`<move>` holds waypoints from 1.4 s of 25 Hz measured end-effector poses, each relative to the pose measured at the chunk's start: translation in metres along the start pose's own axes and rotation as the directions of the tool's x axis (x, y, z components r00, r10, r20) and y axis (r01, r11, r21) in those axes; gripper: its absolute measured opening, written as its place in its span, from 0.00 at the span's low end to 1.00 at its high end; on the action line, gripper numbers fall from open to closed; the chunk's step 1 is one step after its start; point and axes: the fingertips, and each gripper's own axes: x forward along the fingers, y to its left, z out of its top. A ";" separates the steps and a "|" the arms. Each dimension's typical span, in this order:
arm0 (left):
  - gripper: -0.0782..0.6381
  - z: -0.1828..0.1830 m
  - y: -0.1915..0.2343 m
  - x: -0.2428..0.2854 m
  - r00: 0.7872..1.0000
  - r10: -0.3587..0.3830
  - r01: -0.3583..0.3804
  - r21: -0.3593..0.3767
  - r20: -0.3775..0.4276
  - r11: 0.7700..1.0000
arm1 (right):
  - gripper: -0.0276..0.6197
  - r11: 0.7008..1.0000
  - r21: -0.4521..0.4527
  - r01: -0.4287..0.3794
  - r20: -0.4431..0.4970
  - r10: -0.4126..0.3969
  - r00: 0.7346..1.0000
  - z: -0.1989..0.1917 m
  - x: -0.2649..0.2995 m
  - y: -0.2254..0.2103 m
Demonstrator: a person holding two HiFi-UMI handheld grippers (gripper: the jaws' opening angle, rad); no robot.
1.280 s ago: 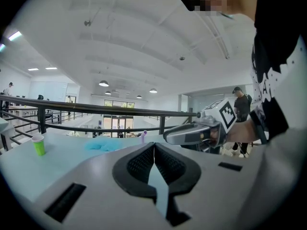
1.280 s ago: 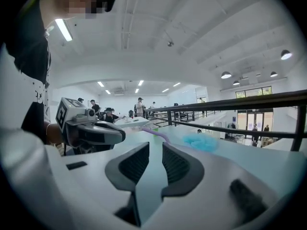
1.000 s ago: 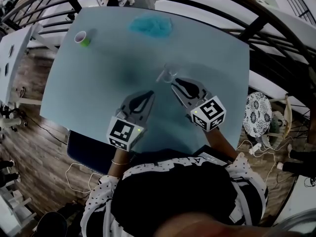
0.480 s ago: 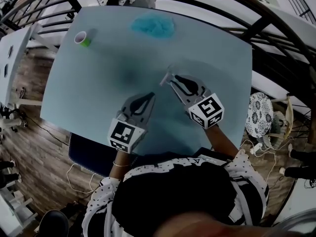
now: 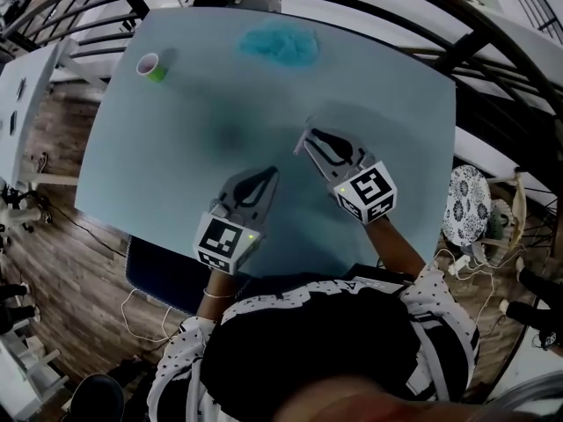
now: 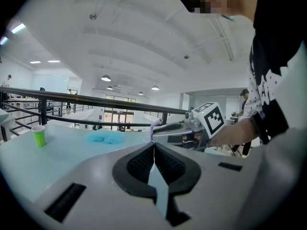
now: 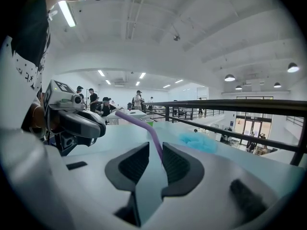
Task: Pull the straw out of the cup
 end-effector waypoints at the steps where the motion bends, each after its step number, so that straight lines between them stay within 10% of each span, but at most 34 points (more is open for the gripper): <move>1: 0.12 0.000 0.000 0.000 1.000 -0.001 0.001 -0.001 -0.001 1.000 | 0.15 1.000 -0.008 0.004 -0.005 -0.004 1.000 0.000 0.000 0.000; 35: 0.12 0.028 -0.038 -0.015 0.999 -0.013 0.012 0.013 0.041 1.000 | 0.11 0.991 -0.091 0.099 0.057 -0.094 0.994 0.041 -0.043 -0.008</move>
